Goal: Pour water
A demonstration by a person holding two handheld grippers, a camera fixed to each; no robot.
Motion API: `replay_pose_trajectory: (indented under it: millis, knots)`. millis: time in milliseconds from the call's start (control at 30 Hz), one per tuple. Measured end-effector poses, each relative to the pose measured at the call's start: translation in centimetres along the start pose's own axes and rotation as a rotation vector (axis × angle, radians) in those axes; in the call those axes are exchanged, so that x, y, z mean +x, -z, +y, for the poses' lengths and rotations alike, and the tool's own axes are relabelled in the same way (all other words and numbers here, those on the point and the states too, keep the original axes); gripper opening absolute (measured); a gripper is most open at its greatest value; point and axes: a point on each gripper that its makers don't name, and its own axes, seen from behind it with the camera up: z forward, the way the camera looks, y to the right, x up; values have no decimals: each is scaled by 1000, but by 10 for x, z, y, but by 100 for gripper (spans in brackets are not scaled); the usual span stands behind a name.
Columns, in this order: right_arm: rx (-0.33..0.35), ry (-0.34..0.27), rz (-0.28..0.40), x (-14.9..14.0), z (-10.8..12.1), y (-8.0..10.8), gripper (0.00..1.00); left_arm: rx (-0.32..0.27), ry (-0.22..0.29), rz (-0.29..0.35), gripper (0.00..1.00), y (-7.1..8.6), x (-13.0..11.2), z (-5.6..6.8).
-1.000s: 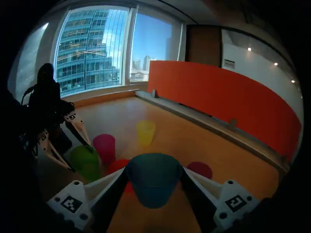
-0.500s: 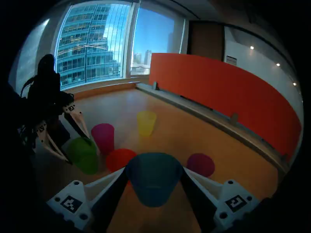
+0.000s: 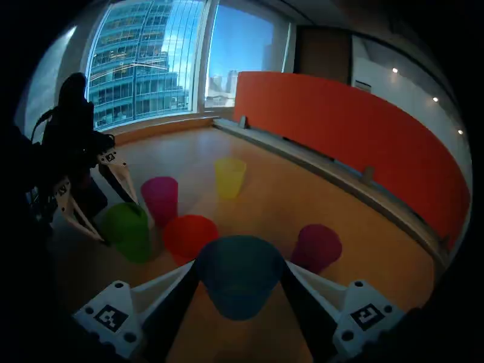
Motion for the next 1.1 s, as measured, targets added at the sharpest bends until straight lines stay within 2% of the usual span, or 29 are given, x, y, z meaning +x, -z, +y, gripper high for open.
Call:
replay_pose_trajectory:
  millis: [300,767,1100]
  knots:
    - [8,3,-25,-15,-7,-5,92,-5,10,-13,85,0,-11,2]
    - [8,-12,-37,-24,-12,-7,93,-9,44,0,85,0,-17,1]
    - [3,-10,-59,-36,-14,-9,92,-13,38,-5,85,2,-21,3]
